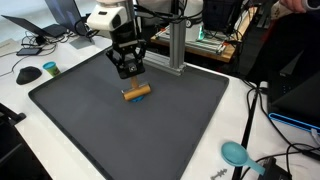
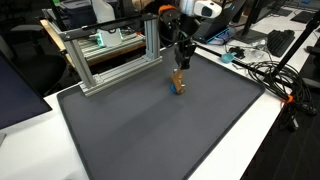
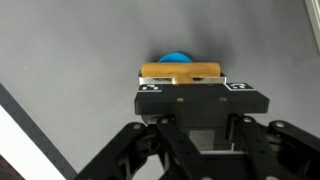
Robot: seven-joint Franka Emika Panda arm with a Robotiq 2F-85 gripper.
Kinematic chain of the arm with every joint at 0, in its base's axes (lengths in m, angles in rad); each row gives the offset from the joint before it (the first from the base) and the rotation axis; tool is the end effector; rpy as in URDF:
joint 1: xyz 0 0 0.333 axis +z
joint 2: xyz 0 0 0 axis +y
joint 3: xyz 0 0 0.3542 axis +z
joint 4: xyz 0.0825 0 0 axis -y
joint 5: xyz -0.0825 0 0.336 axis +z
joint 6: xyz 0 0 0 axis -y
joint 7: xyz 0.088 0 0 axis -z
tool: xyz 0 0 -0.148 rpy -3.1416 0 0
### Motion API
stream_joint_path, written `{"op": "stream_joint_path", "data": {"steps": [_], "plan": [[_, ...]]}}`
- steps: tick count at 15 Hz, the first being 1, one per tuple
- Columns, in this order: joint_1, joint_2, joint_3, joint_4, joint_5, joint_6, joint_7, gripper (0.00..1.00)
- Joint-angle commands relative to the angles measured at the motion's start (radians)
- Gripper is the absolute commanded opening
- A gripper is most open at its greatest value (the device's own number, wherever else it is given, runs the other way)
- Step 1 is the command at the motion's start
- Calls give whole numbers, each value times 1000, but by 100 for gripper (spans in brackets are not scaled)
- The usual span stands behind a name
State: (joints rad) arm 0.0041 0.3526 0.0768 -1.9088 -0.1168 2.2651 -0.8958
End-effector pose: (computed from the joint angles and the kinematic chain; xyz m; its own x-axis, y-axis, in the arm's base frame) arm 0.5989 0.0388 0.3395 0.5009 0.8642 -0.0476 0.8654 -0.4993 0.0423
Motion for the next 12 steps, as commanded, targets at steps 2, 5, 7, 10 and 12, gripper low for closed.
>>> {"op": "stream_joint_path", "data": {"steps": [2,5,7,10,12], "plan": [[3,80,-10,21,-51,-25,19,22],[4,85,-12,26,-59,-32,22,22],[5,87,-12,27,-62,-33,23,22],[7,89,-14,29,-72,-37,28,22],[7,90,-16,33,-79,-44,29,22]]}}
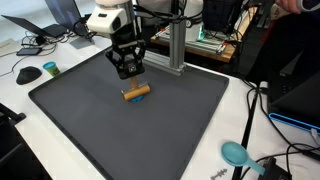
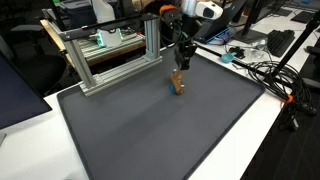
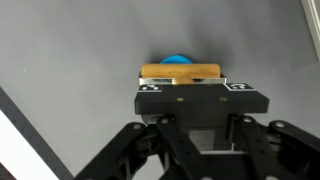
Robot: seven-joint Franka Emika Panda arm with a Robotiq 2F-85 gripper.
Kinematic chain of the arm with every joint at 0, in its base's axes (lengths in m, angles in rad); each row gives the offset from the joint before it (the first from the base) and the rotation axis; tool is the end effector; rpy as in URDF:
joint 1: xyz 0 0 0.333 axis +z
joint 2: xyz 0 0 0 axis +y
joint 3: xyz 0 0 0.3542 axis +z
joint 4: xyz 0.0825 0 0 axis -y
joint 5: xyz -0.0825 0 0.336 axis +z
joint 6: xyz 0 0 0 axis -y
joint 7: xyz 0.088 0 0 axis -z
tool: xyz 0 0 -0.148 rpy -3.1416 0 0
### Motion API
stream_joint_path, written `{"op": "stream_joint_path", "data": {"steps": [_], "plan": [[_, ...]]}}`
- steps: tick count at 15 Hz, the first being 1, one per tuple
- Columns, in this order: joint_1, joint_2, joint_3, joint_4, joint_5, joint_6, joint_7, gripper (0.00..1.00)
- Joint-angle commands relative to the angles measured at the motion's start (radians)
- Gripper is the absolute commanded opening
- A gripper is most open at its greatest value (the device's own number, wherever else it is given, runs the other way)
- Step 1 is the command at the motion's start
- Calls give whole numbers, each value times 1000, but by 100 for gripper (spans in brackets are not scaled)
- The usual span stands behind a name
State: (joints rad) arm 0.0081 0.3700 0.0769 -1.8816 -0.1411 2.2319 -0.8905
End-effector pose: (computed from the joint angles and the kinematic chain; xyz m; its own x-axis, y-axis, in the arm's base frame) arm 0.6023 0.0392 0.3372 0.4901 0.8683 -0.0768 0.8716 -0.4889 0.0351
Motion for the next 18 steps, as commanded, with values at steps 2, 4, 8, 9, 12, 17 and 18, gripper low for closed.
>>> {"op": "stream_joint_path", "data": {"steps": [2,4,8,9,12,17,18], "plan": [[4,74,-18,11,-64,-21,26,22],[6,76,-19,13,-72,-27,28,22],[7,78,-19,16,-81,-35,28,22],[7,79,-19,17,-83,-36,28,22],[7,79,-20,17,-89,-40,27,22],[9,80,-20,19,-100,-46,26,22],[9,81,-20,19,-101,-47,25,22]]}}
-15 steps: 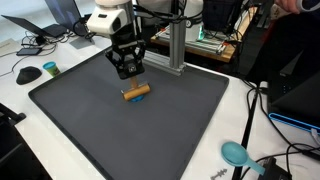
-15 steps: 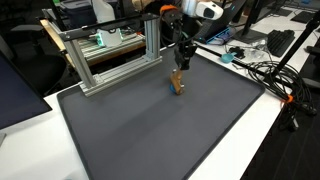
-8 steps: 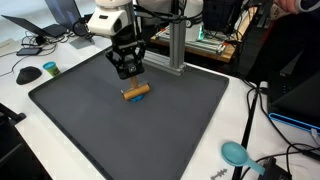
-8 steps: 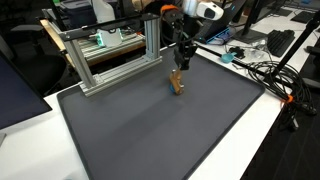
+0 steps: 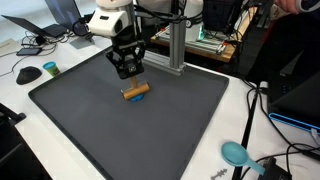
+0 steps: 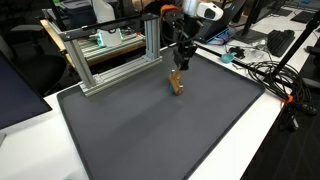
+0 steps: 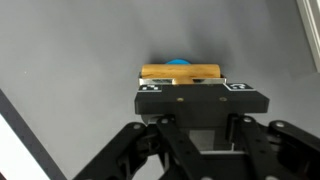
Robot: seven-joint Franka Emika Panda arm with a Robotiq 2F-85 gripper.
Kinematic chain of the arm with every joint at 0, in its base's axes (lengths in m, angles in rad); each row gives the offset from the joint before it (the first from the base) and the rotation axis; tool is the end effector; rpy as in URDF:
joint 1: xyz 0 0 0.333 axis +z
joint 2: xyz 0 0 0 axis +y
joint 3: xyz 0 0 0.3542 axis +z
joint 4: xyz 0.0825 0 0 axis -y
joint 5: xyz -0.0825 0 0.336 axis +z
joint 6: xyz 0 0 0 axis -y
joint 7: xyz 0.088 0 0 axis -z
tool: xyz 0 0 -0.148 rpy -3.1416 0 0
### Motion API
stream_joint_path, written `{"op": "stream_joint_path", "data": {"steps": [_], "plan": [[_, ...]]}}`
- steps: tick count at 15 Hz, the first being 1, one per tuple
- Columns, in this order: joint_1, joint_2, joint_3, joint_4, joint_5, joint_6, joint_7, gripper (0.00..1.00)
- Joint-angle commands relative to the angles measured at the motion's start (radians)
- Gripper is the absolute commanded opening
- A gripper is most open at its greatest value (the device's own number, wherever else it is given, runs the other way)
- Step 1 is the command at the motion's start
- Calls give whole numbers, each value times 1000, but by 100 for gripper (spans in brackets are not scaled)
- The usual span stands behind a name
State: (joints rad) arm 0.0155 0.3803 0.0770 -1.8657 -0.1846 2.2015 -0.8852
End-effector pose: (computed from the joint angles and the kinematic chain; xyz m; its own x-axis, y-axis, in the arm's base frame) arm 0.6028 0.0401 0.3350 0.4654 0.8769 -0.1197 0.8848 -0.4647 0.0357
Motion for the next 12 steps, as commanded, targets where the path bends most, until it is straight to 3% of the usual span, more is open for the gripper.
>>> {"op": "stream_joint_path", "data": {"steps": [1,12], "plan": [[2,71,-19,4,-59,-17,19,22],[12,75,-17,10,-88,-33,16,22]]}}
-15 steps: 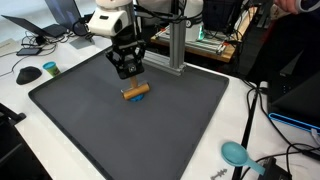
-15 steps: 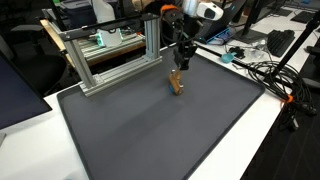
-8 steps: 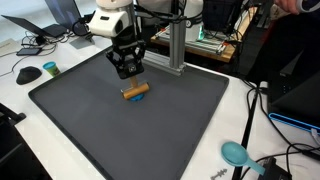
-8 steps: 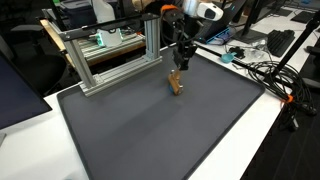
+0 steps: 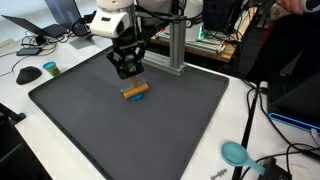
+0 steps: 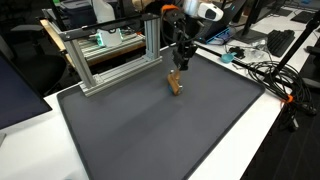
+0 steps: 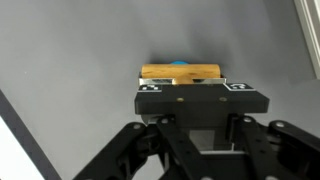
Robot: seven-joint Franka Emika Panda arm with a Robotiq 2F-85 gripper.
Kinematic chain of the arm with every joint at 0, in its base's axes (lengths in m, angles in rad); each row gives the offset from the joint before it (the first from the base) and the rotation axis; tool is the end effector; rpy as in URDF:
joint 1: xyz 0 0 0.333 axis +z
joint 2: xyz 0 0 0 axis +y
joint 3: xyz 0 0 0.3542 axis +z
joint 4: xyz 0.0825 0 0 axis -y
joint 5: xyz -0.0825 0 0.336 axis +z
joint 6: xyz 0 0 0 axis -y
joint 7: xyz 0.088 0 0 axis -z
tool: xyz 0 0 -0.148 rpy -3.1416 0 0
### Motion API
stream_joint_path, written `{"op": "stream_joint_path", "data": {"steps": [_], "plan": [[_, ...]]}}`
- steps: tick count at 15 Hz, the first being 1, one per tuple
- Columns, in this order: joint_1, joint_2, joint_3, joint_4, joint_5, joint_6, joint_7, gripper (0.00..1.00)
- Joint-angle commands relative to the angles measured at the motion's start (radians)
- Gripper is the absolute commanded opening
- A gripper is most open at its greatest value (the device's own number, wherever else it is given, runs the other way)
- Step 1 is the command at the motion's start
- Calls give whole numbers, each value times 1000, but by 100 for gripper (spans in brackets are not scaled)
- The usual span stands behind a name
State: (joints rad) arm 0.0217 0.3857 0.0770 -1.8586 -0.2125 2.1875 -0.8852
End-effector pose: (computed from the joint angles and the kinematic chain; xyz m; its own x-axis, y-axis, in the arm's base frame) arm 0.6030 0.0415 0.3337 0.4451 0.8836 -0.1452 0.8949 -0.4446 0.0382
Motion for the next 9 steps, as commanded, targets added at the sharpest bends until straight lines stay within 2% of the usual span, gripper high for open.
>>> {"op": "stream_joint_path", "data": {"steps": [1,9], "plan": [[7,70,-17,4,-65,-20,16,22],[14,72,-16,6,-91,-32,14,22]]}}
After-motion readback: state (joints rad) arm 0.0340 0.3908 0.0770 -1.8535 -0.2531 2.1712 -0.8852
